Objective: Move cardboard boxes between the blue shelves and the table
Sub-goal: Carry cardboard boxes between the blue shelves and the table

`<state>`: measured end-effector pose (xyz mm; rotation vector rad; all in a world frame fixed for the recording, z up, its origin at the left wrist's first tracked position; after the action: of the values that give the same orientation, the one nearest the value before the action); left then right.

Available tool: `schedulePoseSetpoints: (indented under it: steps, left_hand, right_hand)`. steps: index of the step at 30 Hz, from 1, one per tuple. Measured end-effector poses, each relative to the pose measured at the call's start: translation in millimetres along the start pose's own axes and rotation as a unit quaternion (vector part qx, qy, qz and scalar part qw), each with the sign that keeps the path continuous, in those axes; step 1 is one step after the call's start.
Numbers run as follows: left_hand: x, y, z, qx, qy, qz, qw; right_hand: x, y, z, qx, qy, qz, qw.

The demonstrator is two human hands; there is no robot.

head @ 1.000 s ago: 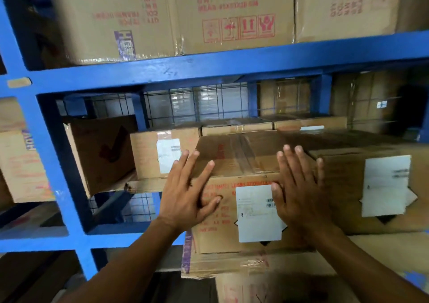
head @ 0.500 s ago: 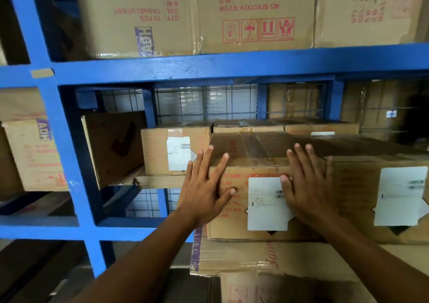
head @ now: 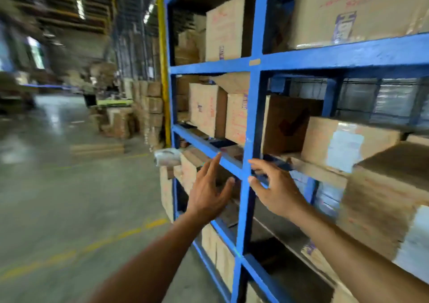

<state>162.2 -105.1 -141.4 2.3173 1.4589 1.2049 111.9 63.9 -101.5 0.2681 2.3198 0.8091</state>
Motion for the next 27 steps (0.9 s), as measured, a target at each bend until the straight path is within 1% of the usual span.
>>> schedulePoseSetpoints:
  steps: [3,6,8,10,14,16,20,22,25,27]
  left_hand:
    - [-79.2,98.6,75.5,0.041,0.144,-0.083,0.985]
    - [-133.9,218.7,176.2,0.098,0.273,-0.162,0.943]
    - [-151.7,300.7,252.2,0.146,0.357,-0.198,0.901]
    - [-152.3,376.1,328.3,0.198,0.427,-0.231,0.852]
    - [-123.5,494.9,462.7,0.305,0.514,-0.289,0.748]
    - [-107.1,535.0,520.2,0.346,0.549,-0.303,0.698]
    - [-86.6,585.5,616.6,0.409,0.608,-0.316,0.602]
    - [-82.5,597.0,658.4,0.441,0.635,-0.312,0.553]
    - [-78.1,595.1,721.3,0.506,0.661,-0.286,0.474]
    - [-81.6,584.9,759.3,0.552,0.667,-0.238,0.440]
  right_hand:
    - [-52.3,-118.4,7.6,-0.118,0.001,-0.109,0.987]
    - [-137.6,-225.6,34.0,-0.221,0.026,-0.190,0.956]
    - [-207.7,-286.9,62.8,-0.289,0.063,-0.228,0.928]
    - [-276.4,-337.2,100.7,-0.357,0.097,-0.251,0.895]
    - [-396.5,-410.9,179.6,-0.479,0.159,-0.280,0.817]
    - [-444.7,-438.5,212.8,-0.526,0.187,-0.277,0.783]
    - [-514.3,-486.4,266.2,-0.592,0.225,-0.248,0.733]
    - [-535.9,-509.1,287.2,-0.611,0.224,-0.249,0.717]
    - [-554.2,-547.5,316.6,-0.639,0.196,-0.253,0.700]
    - [-562.6,-573.9,338.8,-0.666,0.192,-0.235,0.682]
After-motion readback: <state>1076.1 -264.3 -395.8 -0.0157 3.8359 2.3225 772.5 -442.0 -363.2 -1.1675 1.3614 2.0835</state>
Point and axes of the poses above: each hand's wrist, its own z-axis away from the middle knuckle, its own y-axis out of the back of the hand, x = y × z, the point moved 9 cm from there along -z, towards the middle knuckle, and after that the axes turned 3 degrees about -z, right-handed, at the moved point
